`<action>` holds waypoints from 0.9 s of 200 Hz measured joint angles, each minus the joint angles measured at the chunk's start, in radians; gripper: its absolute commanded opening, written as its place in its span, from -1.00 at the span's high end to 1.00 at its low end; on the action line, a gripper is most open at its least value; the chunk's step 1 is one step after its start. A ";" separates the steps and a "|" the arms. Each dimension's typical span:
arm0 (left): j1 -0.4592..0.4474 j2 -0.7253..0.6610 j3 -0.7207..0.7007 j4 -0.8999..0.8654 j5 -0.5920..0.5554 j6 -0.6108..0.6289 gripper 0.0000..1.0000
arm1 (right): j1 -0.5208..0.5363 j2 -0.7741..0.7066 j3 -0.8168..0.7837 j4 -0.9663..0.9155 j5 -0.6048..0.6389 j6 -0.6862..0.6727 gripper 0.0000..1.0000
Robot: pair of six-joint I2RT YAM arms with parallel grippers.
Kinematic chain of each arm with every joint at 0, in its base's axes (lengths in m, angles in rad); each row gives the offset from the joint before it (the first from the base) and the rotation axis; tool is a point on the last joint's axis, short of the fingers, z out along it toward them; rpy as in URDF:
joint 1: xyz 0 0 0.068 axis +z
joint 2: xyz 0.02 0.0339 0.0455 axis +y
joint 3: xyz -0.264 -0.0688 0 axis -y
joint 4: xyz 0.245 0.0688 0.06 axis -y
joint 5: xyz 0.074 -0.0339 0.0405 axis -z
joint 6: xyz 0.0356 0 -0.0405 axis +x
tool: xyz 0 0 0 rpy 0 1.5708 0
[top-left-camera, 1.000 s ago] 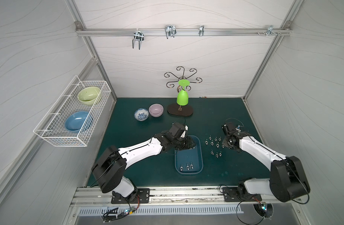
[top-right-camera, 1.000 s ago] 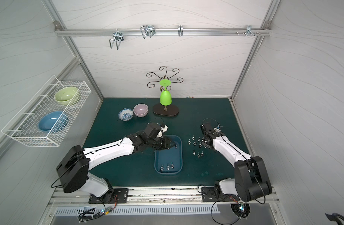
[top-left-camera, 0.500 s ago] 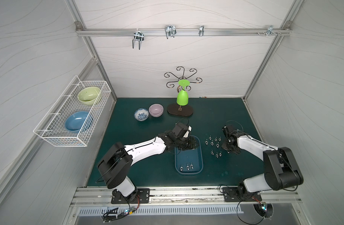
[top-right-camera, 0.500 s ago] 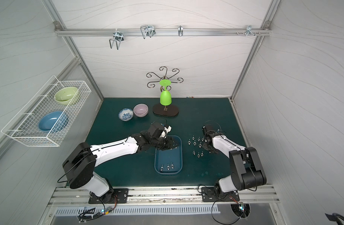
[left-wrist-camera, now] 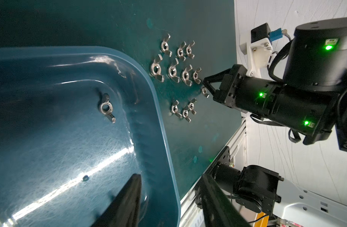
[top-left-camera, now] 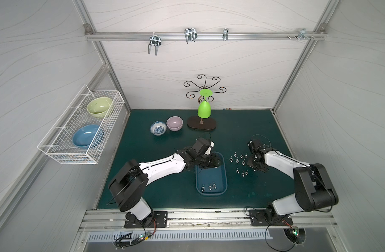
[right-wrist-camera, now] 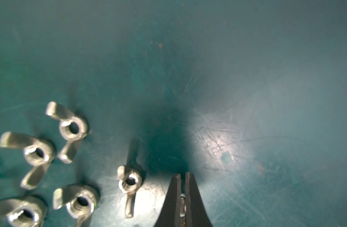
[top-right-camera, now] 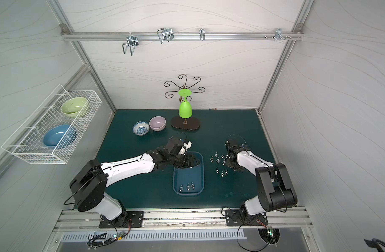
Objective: Take out the wing nut from the storage box
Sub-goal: Place the wing nut at the center of the board.
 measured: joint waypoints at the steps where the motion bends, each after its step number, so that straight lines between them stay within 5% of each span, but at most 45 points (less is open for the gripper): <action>1: 0.000 0.000 0.000 0.000 0.000 0.000 -0.05 | 0.000 0.000 0.000 0.000 0.000 0.000 0.85; 145: 0.000 -0.050 -0.068 -0.026 -0.021 0.005 -0.06 | 0.016 -0.001 0.009 -0.002 0.002 -0.015 0.52; 180: 0.042 -0.177 -0.095 -0.067 -0.047 0.031 -0.08 | 0.137 -0.145 0.046 -0.060 0.056 -0.016 0.40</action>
